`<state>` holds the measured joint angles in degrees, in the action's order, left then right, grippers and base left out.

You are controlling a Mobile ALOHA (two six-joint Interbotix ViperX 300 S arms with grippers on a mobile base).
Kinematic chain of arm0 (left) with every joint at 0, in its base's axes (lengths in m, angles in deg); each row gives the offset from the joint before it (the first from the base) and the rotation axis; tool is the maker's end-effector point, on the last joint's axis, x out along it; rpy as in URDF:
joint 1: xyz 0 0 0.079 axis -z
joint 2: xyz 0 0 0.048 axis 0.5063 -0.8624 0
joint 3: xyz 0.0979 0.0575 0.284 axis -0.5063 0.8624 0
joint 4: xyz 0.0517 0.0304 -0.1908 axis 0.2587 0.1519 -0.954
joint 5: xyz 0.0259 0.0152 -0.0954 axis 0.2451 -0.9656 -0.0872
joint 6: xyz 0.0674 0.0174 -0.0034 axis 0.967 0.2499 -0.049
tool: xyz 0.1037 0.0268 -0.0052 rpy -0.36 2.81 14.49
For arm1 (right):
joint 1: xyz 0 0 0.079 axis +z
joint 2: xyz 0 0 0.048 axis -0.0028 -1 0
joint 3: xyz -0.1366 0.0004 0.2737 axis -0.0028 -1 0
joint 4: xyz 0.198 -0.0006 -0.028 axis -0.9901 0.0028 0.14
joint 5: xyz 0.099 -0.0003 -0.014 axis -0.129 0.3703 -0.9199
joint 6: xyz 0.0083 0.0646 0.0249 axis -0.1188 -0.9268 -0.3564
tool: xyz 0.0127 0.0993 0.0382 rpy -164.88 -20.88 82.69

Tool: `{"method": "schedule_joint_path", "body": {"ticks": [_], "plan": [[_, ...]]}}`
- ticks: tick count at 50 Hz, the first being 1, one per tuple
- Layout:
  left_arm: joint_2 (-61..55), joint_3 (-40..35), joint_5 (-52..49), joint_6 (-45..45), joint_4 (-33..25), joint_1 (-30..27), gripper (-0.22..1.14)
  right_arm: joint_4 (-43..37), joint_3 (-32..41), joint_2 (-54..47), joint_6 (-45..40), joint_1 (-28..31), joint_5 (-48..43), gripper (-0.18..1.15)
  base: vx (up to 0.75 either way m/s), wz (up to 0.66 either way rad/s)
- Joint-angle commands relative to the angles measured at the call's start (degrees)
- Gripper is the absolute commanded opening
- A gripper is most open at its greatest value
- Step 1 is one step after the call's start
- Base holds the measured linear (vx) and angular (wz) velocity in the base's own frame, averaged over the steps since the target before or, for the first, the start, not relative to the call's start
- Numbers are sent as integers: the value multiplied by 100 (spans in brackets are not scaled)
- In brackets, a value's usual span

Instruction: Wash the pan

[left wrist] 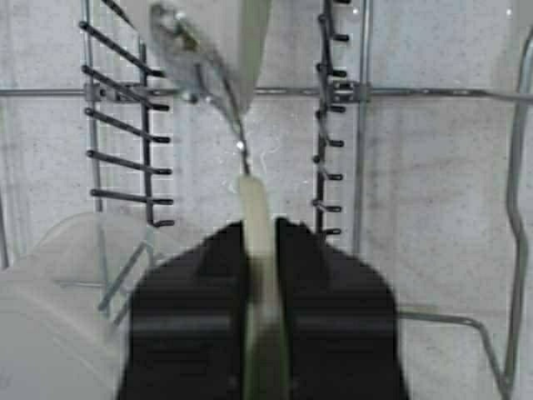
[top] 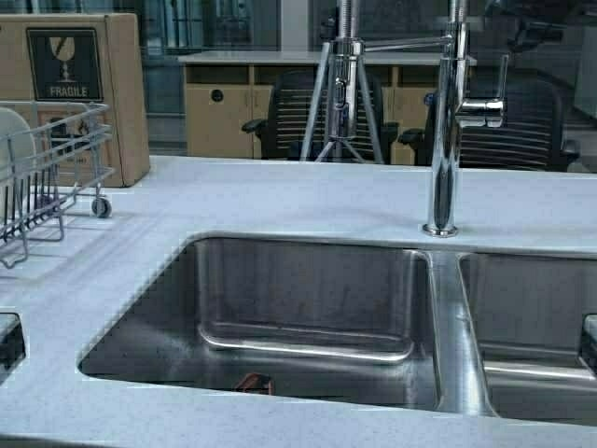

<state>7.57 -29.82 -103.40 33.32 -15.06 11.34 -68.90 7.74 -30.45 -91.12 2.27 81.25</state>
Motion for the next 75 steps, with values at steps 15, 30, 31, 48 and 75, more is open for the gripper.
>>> {"method": "schedule_joint_path", "body": {"ticks": [15, 30, 31, 48, 75], "plan": [[-88, -193, 114, -264, 316, -18, 11, 0, 141, 0, 9, 0, -62, 5, 0, 0], [-167, -281, 79, -404, 316, -18, 108, 0, 141, 0, 9, -9, -62, 5, 0, 0], [-167, -281, 70, -422, 316, -9, 107, 0, 141, 0, 9, 0, -62, 5, 0, 0], [-105, -308, 26, -554, 290, -9, 99, 0, 141, 0, 9, 0, -62, 5, 0, 0], [817, -1107, -633, -703, 334, 457, 99, -9, 132, 0, 9, -9, -62, 5, 0, 0]]}}
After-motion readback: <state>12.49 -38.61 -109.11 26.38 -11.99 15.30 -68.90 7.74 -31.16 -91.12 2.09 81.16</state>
